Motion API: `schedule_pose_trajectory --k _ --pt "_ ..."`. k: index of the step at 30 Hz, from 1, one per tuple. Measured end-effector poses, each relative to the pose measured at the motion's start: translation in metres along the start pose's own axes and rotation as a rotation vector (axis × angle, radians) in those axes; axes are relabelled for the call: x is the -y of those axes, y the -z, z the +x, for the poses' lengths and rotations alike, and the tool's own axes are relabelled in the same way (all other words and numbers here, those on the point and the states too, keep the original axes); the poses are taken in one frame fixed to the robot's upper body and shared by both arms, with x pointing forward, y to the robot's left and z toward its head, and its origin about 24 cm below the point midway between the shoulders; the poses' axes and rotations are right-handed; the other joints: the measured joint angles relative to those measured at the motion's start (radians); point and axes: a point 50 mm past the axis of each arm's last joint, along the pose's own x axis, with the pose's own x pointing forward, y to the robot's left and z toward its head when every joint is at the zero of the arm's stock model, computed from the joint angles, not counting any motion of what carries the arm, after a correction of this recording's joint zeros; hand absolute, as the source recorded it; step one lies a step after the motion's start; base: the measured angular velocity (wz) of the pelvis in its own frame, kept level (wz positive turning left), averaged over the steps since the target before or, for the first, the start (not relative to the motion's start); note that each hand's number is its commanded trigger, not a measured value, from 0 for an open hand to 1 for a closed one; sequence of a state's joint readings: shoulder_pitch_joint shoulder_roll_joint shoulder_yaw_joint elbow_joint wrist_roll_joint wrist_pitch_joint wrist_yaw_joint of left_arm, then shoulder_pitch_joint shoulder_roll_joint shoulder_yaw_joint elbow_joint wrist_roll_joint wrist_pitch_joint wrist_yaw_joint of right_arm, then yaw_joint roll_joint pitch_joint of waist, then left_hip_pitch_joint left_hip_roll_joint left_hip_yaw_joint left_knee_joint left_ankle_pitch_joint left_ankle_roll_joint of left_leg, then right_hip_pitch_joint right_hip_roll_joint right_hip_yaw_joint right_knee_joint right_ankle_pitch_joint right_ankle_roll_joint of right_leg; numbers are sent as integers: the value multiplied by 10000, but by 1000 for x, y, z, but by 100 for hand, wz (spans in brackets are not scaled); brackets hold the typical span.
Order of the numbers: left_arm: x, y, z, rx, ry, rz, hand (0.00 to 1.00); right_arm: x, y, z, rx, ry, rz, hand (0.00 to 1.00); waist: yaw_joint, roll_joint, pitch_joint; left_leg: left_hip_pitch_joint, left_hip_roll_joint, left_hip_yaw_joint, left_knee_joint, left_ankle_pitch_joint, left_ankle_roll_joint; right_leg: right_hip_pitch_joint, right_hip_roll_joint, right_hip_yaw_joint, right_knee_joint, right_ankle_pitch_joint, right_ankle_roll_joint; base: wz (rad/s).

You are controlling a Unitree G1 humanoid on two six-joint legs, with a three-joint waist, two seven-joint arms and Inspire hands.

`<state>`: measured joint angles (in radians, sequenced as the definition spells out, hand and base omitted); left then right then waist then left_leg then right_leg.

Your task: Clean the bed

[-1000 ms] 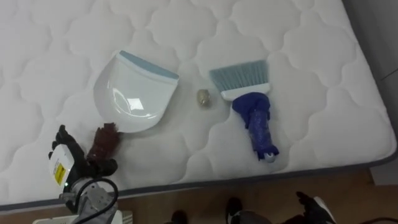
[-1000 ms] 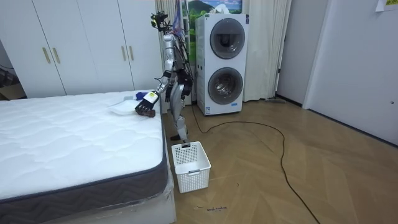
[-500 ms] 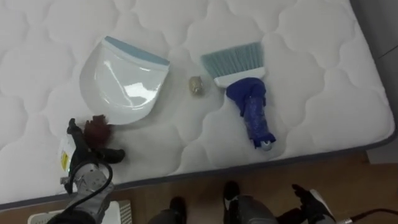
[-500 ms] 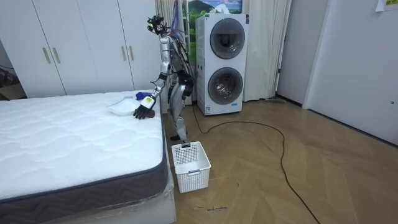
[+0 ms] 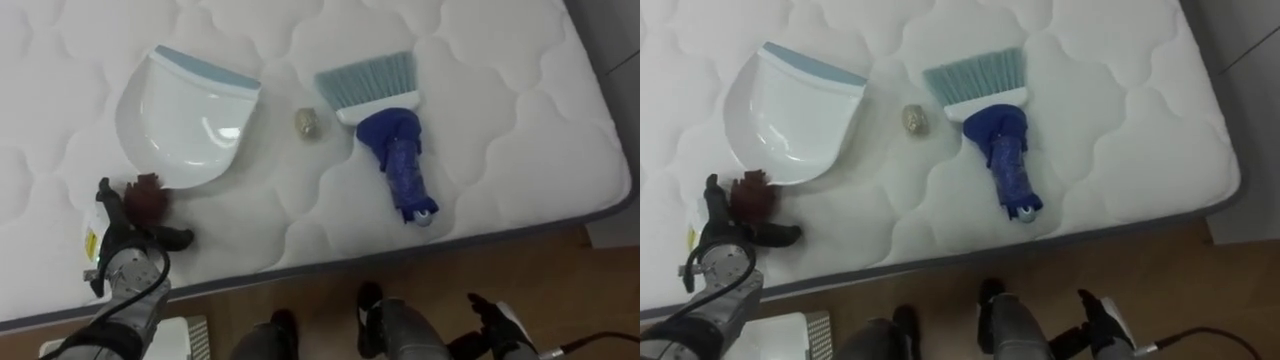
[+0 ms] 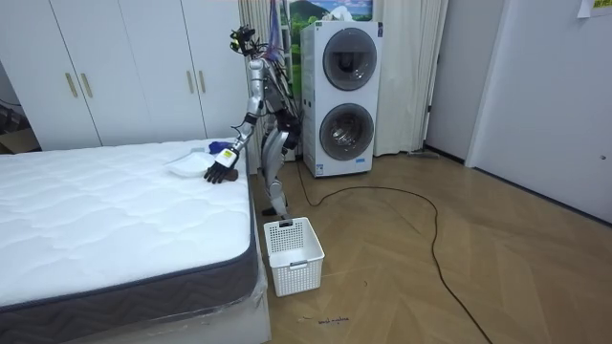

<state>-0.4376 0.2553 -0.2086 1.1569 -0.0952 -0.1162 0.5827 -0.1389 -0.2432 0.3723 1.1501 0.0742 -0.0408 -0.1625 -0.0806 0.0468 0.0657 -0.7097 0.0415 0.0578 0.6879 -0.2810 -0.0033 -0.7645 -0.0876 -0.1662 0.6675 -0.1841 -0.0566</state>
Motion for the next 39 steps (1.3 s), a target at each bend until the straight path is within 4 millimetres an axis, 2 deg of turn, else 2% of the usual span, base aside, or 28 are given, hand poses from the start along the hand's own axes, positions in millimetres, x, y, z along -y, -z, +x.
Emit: schedule_pose_trajectory --k 5,11,15,29,39 --pt "-2 0 1 -56 -113 106 100 0 1 0 -22 -12 -43 0 -10 4 -2 -91 -3 39 95 -19 -15 -154 -37 14 225 -74 -53 0" --pt "-14 0 8 -43 -480 434 100 0 -3 0 98 -47 -106 0 -121 27 -4 -284 17 -101 409 -139 -122 -274 -22 -19 474 -186 -124 1" --pt "-25 1 13 -261 -715 717 100 -2 -5 -1 202 -84 -78 0 -249 32 -7 -315 15 -88 443 -130 -98 -312 -14 8 472 -160 -117 -3" --pt "-21 2 14 -586 36 877 100 0 -5 -1 67 -61 -63 0 -226 82 -24 -269 -5 21 374 -192 -31 -310 -80 -2 427 -151 -81 0" --pt "-20 5 13 -764 198 1079 100 0 -2 -1 -53 120 -2 0 -190 147 -8 -7 -20 153 280 -194 -18 -152 -130 24 444 -152 -75 -1"
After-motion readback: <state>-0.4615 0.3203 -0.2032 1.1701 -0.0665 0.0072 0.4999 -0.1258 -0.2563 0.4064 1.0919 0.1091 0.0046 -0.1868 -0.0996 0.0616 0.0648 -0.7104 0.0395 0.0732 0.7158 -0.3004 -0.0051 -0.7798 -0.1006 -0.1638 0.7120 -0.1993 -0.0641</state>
